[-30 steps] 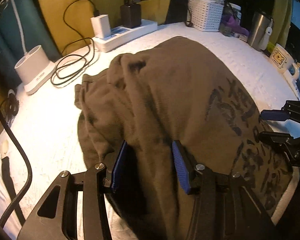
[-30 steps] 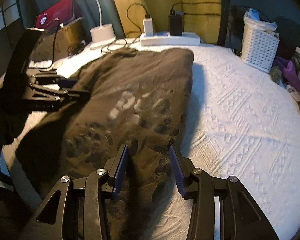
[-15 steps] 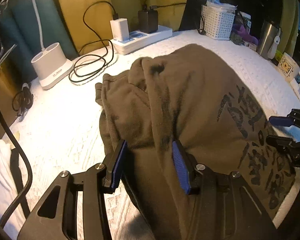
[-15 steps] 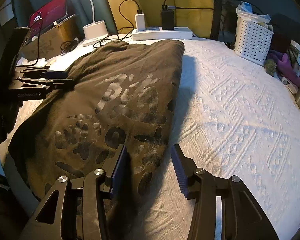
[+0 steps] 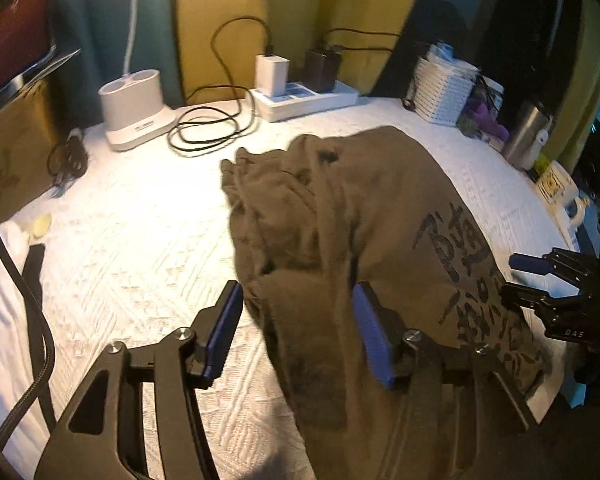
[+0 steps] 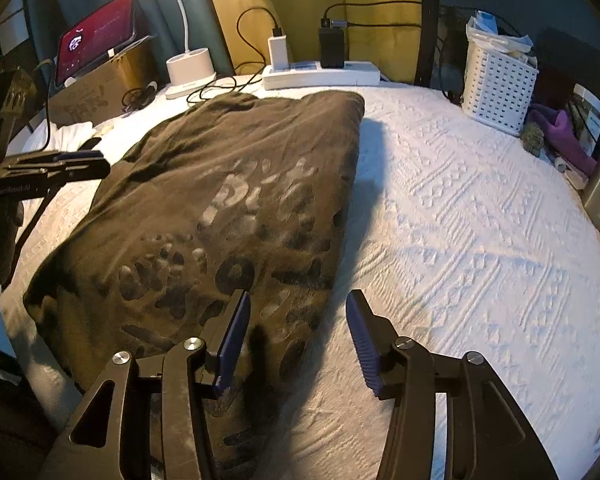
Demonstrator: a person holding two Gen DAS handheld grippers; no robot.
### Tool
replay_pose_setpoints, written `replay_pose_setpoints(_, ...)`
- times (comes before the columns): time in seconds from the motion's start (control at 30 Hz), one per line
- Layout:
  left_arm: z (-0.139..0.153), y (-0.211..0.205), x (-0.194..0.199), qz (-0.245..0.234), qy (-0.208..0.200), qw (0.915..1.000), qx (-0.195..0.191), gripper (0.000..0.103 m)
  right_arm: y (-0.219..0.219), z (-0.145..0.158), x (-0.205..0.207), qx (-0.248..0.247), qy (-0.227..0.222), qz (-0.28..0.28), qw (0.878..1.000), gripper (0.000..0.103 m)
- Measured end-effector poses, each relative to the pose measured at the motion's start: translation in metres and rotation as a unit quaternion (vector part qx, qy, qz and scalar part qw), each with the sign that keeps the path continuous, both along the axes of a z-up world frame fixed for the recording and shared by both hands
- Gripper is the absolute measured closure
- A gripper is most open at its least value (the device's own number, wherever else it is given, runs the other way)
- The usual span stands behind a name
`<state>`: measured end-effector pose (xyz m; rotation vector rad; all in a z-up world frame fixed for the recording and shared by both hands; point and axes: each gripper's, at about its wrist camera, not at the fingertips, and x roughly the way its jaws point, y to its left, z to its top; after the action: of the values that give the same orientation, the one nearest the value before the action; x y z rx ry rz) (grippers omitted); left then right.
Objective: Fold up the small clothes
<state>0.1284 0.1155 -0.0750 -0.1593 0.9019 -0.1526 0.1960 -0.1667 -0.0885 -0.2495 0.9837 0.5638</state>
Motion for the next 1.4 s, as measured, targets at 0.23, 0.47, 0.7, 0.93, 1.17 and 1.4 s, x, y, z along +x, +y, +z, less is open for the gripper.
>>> replay_pose_setpoints(0.23,0.002,0.017,0.017,0.03,-0.016,0.9991,-0.025,0.031,-0.003,0.011,0.027,-0.001,-0.015,-0.006,1.0,0.046)
replay_pose_setpoints(0.47,-0.008,0.025,0.051,0.03,-0.013,0.9983,-0.048,0.029,-0.011,0.024,0.068,0.005,-0.037,-0.029,0.999,0.045)
replay_pose_setpoints(0.7,-0.026,0.019,0.081,0.013,0.009,0.9971,-0.075,0.021,-0.004,0.021,0.103,0.018,-0.034,-0.027,0.999,0.04)
replay_pose_setpoints(0.93,-0.038,0.003,0.098,-0.023,0.037,0.9969,-0.066,0.02,0.016,0.01,0.132,0.041,-0.02,-0.012,0.999,0.034)
replay_pose_setpoints(1.17,-0.041,-0.02,0.113,-0.075,0.023,0.9968,0.01,0.014,0.037,-0.01,0.16,0.068,0.007,0.002,0.998,0.034)
replay_pose_setpoints(1.4,-0.041,-0.026,0.113,-0.083,-0.005,0.9963,0.023,0.03,0.062,-0.027,0.167,0.078,0.024,0.035,0.996,0.035)
